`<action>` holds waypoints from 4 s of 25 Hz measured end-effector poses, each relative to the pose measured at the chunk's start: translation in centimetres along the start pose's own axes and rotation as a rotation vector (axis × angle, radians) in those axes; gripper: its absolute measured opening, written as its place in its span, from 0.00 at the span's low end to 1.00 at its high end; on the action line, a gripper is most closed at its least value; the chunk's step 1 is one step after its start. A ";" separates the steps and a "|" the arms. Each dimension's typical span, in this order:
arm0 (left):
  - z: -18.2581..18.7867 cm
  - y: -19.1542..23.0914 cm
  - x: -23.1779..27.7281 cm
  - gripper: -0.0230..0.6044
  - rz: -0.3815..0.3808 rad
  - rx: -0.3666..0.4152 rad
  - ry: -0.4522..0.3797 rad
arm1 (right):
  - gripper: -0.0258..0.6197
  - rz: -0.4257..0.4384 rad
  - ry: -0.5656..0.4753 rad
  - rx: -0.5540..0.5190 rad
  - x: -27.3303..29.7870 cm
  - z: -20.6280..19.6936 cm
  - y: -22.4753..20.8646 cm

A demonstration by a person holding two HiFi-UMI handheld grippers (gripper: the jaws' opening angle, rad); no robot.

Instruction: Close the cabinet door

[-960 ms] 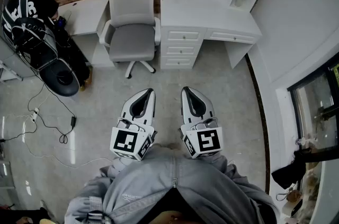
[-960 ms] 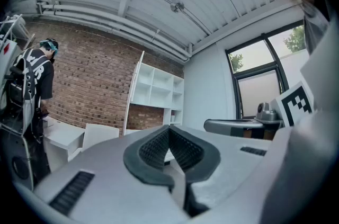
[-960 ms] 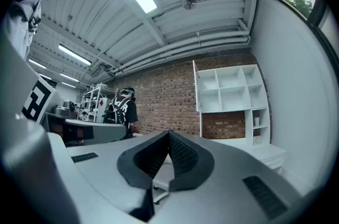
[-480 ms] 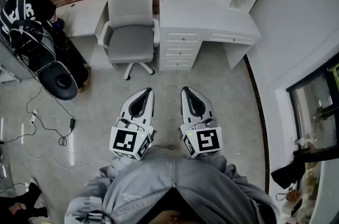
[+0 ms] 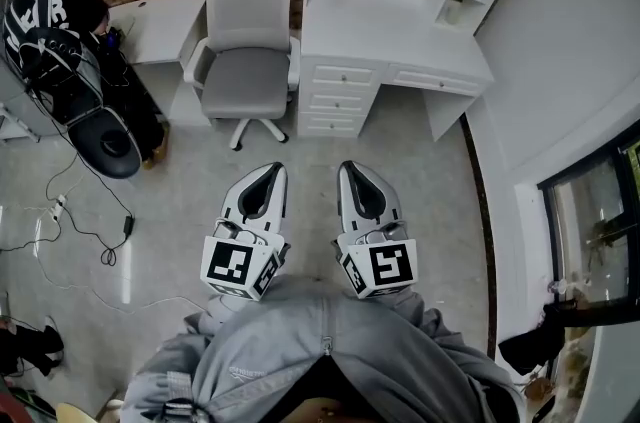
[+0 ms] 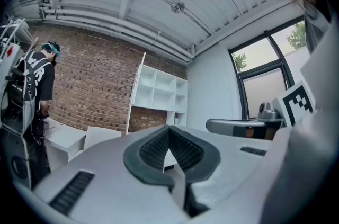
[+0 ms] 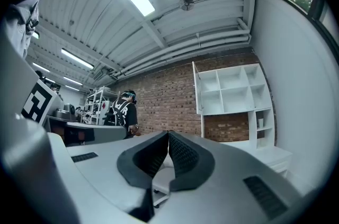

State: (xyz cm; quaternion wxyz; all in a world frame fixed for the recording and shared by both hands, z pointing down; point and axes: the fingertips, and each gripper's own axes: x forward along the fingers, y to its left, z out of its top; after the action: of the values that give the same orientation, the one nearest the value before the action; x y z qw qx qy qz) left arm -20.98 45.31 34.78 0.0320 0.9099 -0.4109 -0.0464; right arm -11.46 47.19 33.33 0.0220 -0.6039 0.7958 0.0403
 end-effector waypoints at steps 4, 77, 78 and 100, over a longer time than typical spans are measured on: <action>-0.1 -0.7 0.2 0.04 0.027 -0.005 -0.014 | 0.08 0.032 -0.006 -0.007 -0.4 0.0 -0.6; -0.9 25.4 29.1 0.04 -0.133 -0.024 0.003 | 0.08 -0.049 0.002 0.020 37.5 -4.4 -9.0; -0.9 25.6 29.7 0.04 -0.132 -0.023 0.003 | 0.08 -0.046 0.004 0.021 38.0 -4.4 -9.4; -0.6 27.3 45.4 0.04 -0.081 -0.005 0.010 | 0.08 0.012 -0.010 0.045 48.5 -5.1 -21.6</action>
State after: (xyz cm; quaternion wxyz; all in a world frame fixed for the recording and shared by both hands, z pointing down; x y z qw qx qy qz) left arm -11.33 -6.77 35.38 0.0342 0.9259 -0.3735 -0.0440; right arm -3.72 -5.61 33.57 0.0394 -0.5983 0.7999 0.0256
